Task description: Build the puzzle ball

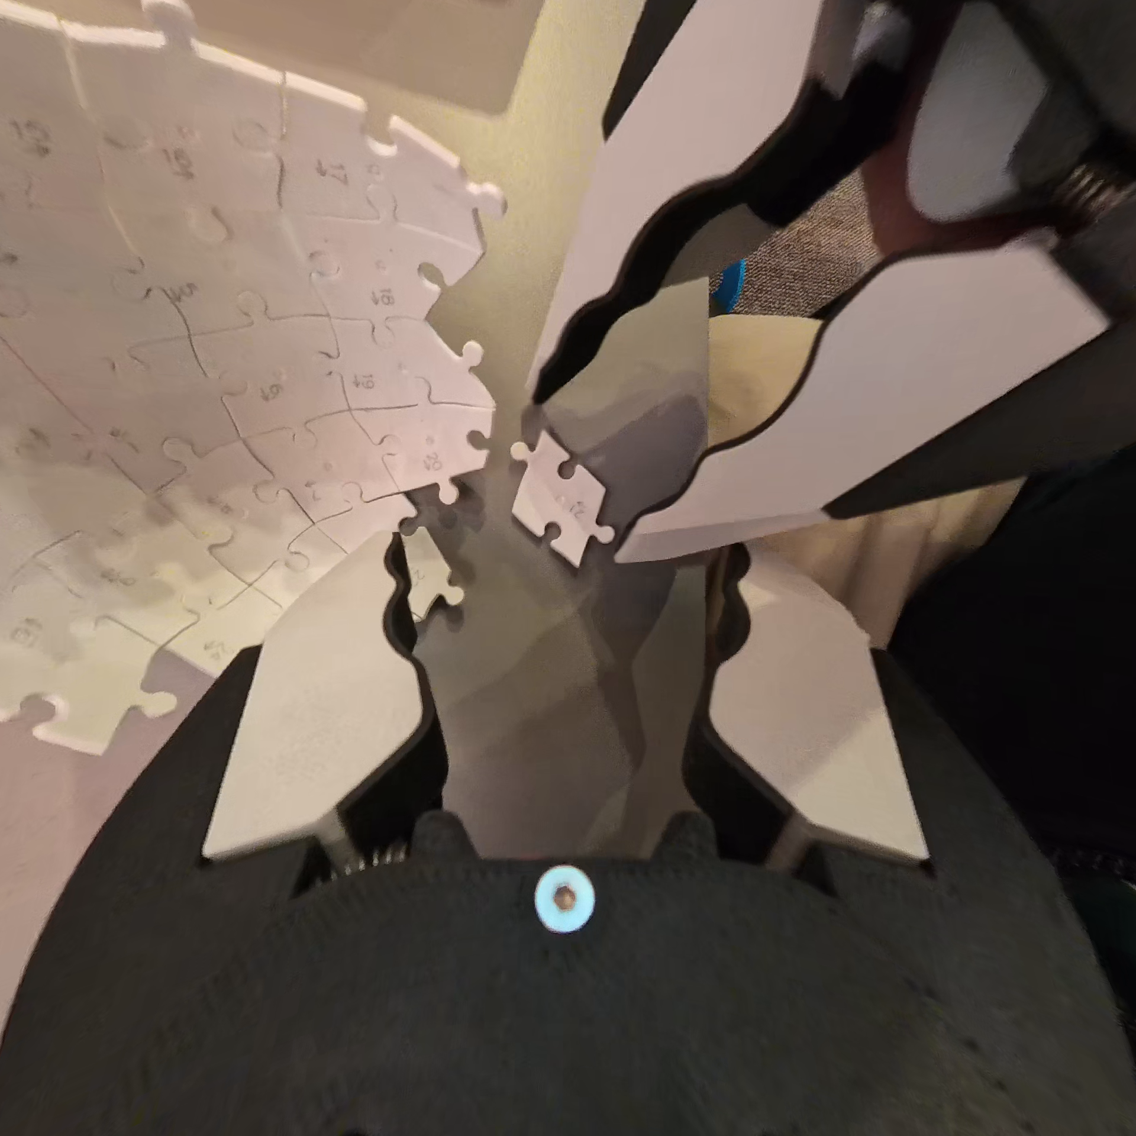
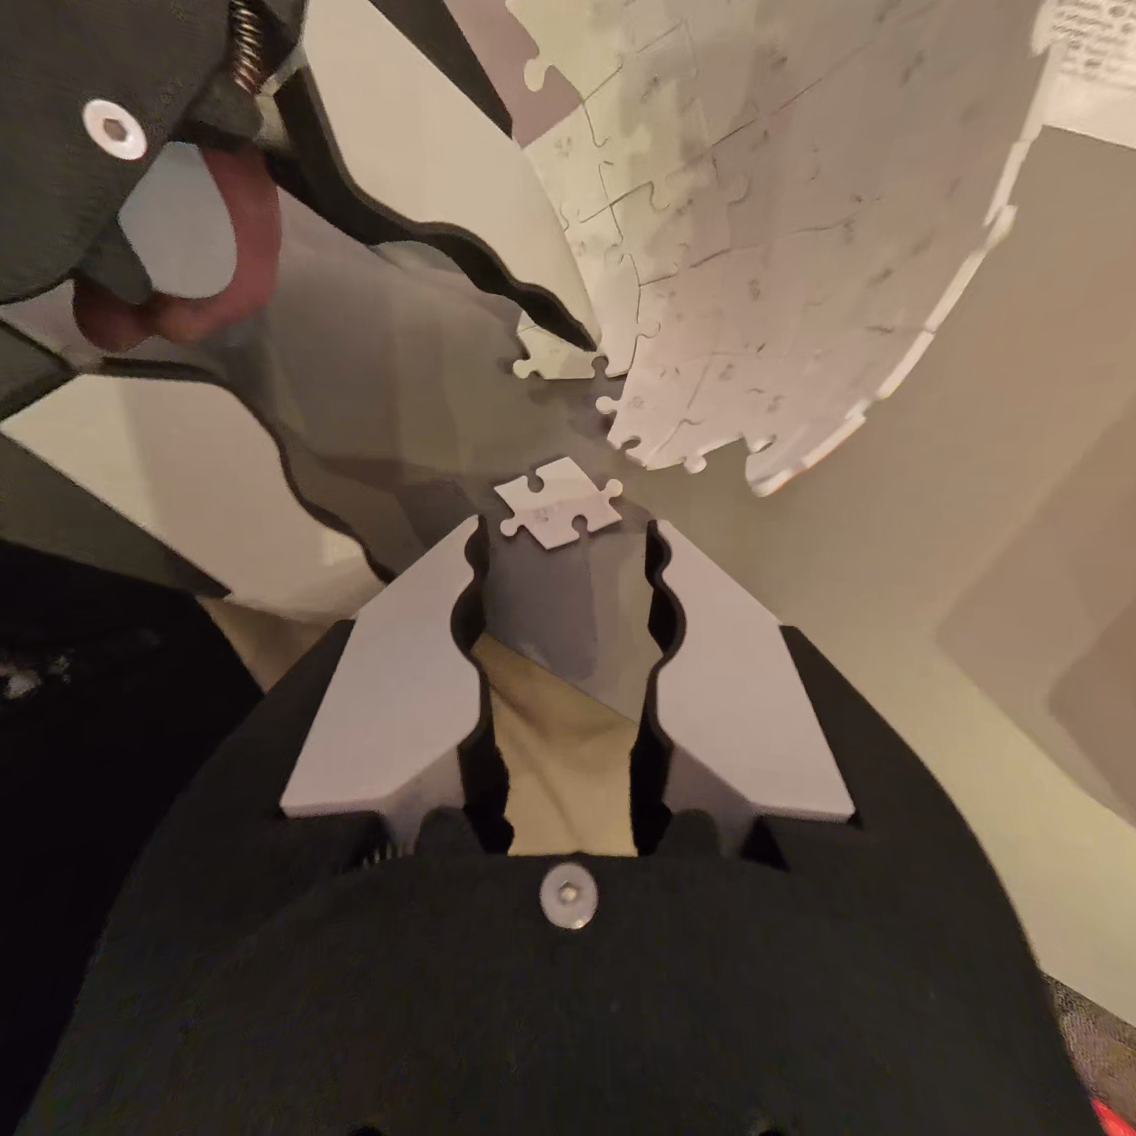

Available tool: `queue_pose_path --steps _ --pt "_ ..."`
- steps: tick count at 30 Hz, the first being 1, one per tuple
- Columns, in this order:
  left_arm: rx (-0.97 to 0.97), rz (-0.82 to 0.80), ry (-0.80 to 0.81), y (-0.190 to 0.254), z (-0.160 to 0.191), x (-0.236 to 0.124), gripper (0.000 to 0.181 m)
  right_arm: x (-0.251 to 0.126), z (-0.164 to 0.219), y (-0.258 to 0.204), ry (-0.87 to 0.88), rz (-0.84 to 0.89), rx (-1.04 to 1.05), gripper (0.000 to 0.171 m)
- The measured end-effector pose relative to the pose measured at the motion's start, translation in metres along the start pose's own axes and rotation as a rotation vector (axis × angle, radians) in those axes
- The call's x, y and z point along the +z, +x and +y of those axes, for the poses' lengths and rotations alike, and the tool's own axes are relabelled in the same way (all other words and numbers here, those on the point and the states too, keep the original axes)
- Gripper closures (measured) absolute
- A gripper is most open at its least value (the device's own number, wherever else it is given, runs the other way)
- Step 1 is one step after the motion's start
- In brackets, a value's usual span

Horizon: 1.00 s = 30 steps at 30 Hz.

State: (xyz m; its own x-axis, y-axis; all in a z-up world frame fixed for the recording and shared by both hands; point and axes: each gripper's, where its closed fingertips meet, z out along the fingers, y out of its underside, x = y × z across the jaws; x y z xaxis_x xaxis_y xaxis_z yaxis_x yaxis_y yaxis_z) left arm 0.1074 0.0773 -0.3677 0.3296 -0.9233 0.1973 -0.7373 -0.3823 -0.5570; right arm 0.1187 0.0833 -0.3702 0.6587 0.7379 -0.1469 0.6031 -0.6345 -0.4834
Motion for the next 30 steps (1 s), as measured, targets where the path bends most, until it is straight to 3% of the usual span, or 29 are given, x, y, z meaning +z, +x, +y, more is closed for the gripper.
queue_pose_path --steps 6,9,13,16,21,30 --pt "-0.008 0.025 0.017 0.003 0.001 -0.002 0.083 0.006 -0.003 -0.005 0.014 -0.007 -0.115 0.151" --pt "-0.012 0.033 0.027 0.003 0.002 -0.003 0.084 0.007 -0.004 0.002 0.003 -0.018 -0.191 0.157" --pt "-0.021 0.046 0.036 0.004 0.004 -0.006 0.083 -0.007 -0.008 -0.008 0.024 -0.083 -0.131 0.135" --pt "-0.006 0.054 0.043 0.006 0.007 -0.007 0.081 -0.003 -0.003 -0.025 0.026 -0.089 -0.108 0.140" --pt "0.025 0.070 0.054 0.011 0.011 -0.008 0.072 0.005 0.000 -0.029 0.051 -0.066 -0.064 0.128" --pt "-0.075 0.193 0.145 0.020 0.007 -0.016 0.068 0.009 0.000 -0.024 0.076 0.032 -0.166 0.148"
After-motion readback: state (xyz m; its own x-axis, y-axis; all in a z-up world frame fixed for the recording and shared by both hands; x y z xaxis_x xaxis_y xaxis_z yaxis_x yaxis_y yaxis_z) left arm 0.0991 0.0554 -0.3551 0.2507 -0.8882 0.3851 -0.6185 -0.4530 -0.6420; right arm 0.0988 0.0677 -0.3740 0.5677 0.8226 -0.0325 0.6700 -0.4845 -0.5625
